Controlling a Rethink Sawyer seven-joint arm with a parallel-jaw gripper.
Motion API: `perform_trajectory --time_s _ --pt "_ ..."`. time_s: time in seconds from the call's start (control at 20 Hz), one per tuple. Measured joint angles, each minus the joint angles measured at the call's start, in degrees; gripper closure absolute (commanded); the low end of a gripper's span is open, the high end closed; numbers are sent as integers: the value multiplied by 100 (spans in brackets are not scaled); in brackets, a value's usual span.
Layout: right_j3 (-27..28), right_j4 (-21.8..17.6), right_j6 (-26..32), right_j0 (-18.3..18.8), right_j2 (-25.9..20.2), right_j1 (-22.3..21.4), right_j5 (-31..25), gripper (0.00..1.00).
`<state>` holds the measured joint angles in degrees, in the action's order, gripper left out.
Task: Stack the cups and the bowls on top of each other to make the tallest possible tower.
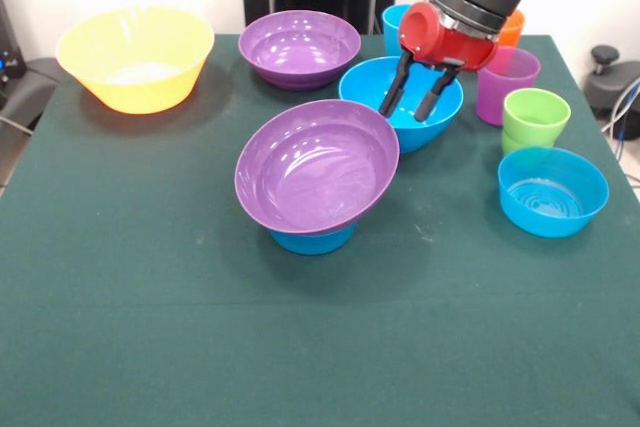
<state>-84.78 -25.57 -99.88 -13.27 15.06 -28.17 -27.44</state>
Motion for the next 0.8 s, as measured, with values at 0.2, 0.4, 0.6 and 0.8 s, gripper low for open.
perform_trajectory --time_s 0.2,0.4,0.6,0.8 --pt "2 0 0 42 0 47 0 0" --pt "1 0 0 186 0 157 6 0" --pt "1 0 0 355 -2 253 100 0" --pt "2 0 0 531 -31 318 243 0"
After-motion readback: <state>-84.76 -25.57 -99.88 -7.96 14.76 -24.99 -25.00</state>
